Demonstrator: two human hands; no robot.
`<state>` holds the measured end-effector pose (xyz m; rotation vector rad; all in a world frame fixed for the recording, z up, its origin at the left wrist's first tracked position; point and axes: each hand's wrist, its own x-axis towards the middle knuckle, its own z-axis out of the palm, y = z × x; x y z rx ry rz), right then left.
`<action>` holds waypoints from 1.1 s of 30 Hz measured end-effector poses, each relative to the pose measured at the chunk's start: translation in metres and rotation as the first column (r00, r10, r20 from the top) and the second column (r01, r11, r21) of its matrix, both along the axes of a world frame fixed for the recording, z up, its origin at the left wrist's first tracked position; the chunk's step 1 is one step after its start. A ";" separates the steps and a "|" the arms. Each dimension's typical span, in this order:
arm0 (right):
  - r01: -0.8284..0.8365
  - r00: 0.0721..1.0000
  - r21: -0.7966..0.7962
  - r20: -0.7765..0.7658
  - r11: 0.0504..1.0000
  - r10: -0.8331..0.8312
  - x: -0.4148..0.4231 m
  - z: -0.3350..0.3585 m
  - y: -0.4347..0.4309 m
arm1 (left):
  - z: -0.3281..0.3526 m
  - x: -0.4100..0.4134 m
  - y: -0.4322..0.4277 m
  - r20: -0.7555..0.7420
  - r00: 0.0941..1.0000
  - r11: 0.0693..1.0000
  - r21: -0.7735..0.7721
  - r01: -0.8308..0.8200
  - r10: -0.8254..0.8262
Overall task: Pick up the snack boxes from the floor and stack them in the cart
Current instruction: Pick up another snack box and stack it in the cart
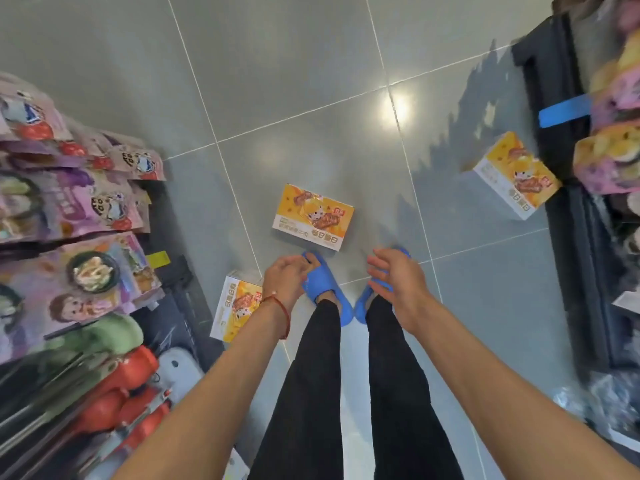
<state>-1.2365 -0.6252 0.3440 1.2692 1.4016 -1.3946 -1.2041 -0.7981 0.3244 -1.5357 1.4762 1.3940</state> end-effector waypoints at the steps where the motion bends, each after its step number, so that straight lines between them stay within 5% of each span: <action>1: -0.011 1.000 0.009 0.018 1.000 0.011 -0.001 -0.019 -0.002 | -0.020 0.000 -0.003 0.007 1.000 1.000 -0.005 0.008 -0.008; 12: -0.243 0.970 0.114 0.033 0.963 0.241 -0.019 -0.226 -0.012 | -0.220 -0.023 -0.035 0.037 0.970 0.948 -0.207 0.243 -0.240; 19: -0.164 0.985 0.175 -0.028 0.971 0.171 -0.032 -0.360 -0.035 | -0.345 -0.055 -0.069 -0.039 0.970 0.912 -0.353 0.211 -0.240; 23: -0.068 0.992 0.174 -0.093 0.982 0.085 -0.025 -0.456 -0.029 | -0.397 -0.071 -0.086 -0.109 0.958 0.924 -0.314 0.220 -0.265; 28: 0.047 0.997 0.018 -0.057 0.999 -0.046 -0.035 -0.474 -0.051 | -0.418 -0.071 -0.084 -0.091 0.906 0.867 -0.344 0.360 -0.412; 33: 0.068 0.995 0.104 -0.076 0.992 -0.060 -0.040 -0.468 -0.052 | -0.407 -0.081 -0.087 -0.042 0.915 0.886 -0.274 0.375 -0.401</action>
